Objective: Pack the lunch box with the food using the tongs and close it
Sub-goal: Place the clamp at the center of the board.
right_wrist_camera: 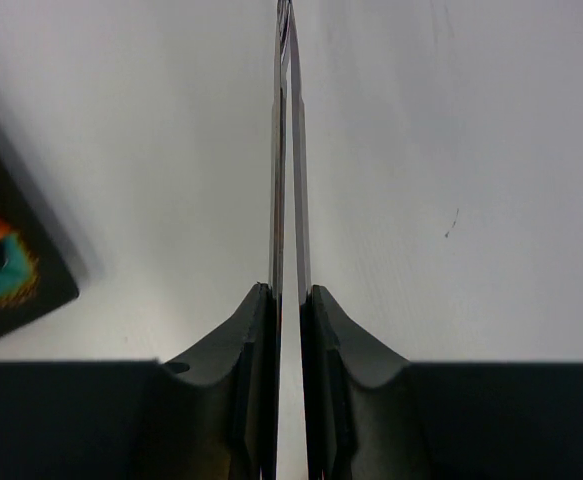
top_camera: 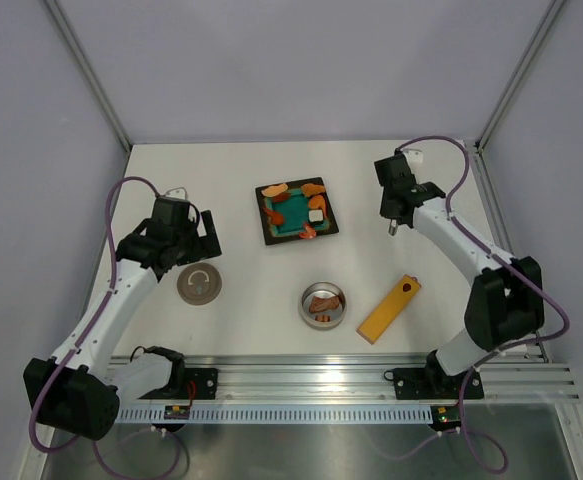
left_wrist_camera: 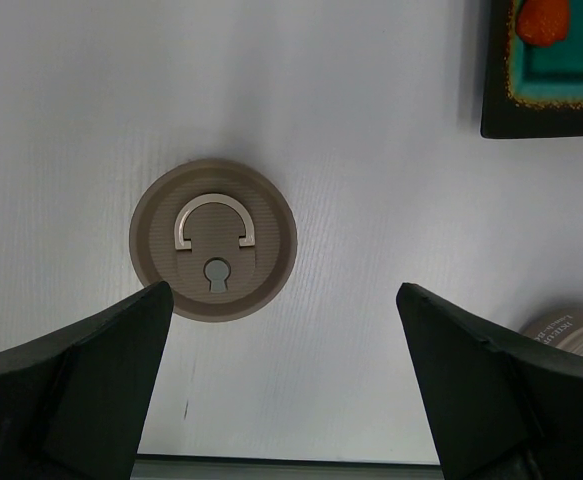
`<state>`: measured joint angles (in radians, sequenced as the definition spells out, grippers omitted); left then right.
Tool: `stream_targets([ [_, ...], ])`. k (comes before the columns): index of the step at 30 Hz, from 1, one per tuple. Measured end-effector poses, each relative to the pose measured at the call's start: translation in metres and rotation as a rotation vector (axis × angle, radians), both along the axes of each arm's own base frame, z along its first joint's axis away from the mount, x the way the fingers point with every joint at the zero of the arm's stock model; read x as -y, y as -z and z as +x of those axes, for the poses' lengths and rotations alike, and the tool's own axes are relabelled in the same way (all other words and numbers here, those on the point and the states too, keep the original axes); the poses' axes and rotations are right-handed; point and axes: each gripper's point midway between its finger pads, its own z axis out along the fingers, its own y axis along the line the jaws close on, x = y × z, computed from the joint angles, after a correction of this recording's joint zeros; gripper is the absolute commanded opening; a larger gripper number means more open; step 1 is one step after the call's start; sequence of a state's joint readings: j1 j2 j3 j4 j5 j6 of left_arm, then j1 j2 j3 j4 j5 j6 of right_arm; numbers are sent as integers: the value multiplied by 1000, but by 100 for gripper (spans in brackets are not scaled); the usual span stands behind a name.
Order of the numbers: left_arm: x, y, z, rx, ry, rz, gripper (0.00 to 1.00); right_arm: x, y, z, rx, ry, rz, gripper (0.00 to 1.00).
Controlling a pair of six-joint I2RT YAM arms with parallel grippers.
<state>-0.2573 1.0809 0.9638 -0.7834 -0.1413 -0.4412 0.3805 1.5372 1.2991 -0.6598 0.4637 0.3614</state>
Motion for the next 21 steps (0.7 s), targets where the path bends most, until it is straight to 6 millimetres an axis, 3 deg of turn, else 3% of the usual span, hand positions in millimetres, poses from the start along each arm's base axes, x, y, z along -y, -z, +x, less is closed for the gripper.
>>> stream_targets([
  [4, -1, -4, -2, 15, 0, -3, 99, 19, 48, 40, -4, 89, -18, 16],
  [8, -2, -12, -5, 42, -1, -10, 99, 29, 100, 57, -63, 137, -23, 54],
  [9, -2, -13, -6, 47, -2, -10, 99, 30, 108, 58, -78, 143, -24, 68],
  [11, -2, -14, -7, 46, -2, -10, 99, 30, 120, 58, -102, 146, -26, 74],
  [15, -4, -12, -9, 34, -4, -4, 99, 27, 117, 64, -93, 140, -14, 86],
  [21, -6, 2, -10, -8, -13, 19, 98, 20, 86, 71, -37, 122, 31, 89],
])
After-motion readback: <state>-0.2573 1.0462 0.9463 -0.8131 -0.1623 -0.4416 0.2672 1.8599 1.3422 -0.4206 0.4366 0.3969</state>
